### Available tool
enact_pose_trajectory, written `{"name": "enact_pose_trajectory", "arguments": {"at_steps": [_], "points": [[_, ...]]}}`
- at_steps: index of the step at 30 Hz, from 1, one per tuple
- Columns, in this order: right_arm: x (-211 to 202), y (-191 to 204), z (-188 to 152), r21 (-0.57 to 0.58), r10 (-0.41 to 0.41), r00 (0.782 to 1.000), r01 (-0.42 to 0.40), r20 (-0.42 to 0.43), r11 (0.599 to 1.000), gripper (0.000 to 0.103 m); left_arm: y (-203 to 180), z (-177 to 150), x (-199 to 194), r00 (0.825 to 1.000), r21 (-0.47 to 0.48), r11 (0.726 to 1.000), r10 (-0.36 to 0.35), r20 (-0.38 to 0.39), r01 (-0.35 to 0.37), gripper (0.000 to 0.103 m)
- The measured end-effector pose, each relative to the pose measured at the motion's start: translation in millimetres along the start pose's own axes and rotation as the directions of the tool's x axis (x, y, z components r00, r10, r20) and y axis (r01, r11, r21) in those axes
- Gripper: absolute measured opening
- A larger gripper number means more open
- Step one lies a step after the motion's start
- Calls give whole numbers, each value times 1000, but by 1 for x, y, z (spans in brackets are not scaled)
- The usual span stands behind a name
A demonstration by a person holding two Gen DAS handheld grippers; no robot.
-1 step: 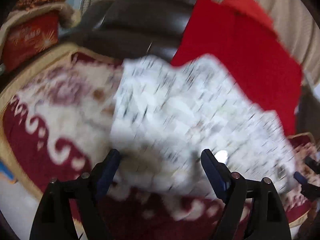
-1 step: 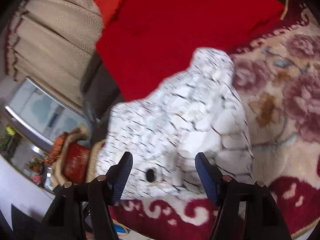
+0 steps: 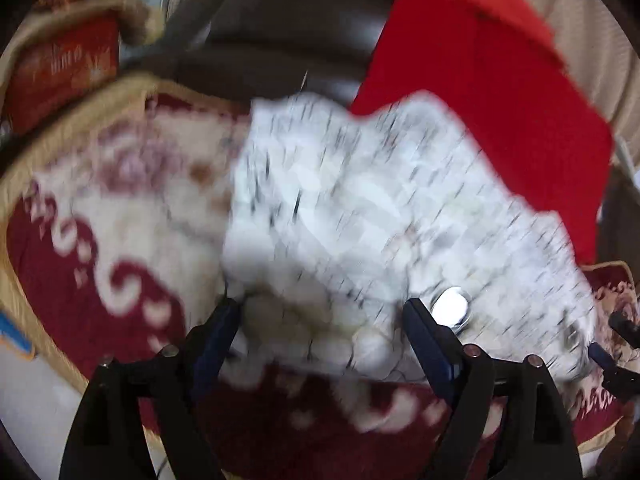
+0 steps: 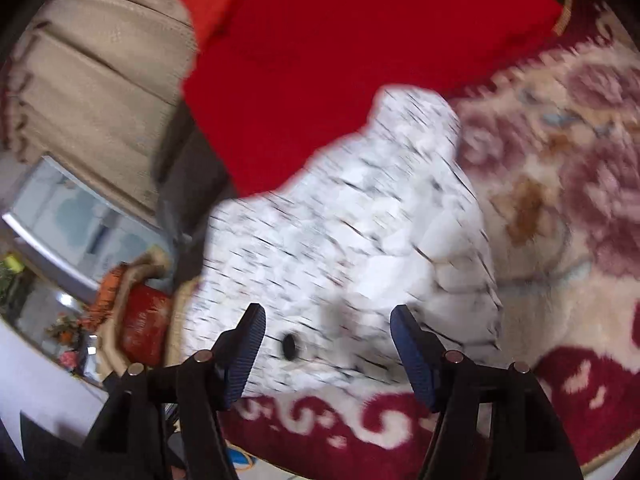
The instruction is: Fold large clothes
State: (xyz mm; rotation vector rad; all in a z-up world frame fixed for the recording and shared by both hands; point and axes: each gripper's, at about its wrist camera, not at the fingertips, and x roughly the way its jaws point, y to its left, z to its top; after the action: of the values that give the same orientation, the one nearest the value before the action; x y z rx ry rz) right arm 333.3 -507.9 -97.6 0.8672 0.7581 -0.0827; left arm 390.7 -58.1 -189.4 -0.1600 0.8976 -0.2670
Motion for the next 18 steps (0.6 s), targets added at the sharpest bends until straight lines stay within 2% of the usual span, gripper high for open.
{"name": "enact_pose_trajectory", "arguments": {"at_steps": [1,3,7,9,12,15,18], "points": [[10,-7,-1,28,-23,999,25,-42,999,64,5,0,3,1000,-26,999,-18,-14,18,84],[17,-17,-1,81,-10,998,15,-66,997,62,11,2,0,999,-54,997,-49,-2,49,84],[-3,-15,0,93,73,997,-73,-4,993,64,20,0,-10,995,-89,991,-101,24,103,84],[-12,-16,-6,107,137,990,-137,5,985,65,22,-2,-10,991,-126,983,-134,19,135,84],[-18,-16,-19,128,201,979,-195,-31,972,68,31,-12,-13,974,-218,950,-224,14,222,84],[-16,-17,-33,155,212,976,-201,-55,967,72,33,-20,-16,959,-274,920,-283,25,279,84],[-8,-24,-43,218,217,973,-197,-75,956,72,34,-20,-4,938,-347,879,-347,2,326,84]]}}
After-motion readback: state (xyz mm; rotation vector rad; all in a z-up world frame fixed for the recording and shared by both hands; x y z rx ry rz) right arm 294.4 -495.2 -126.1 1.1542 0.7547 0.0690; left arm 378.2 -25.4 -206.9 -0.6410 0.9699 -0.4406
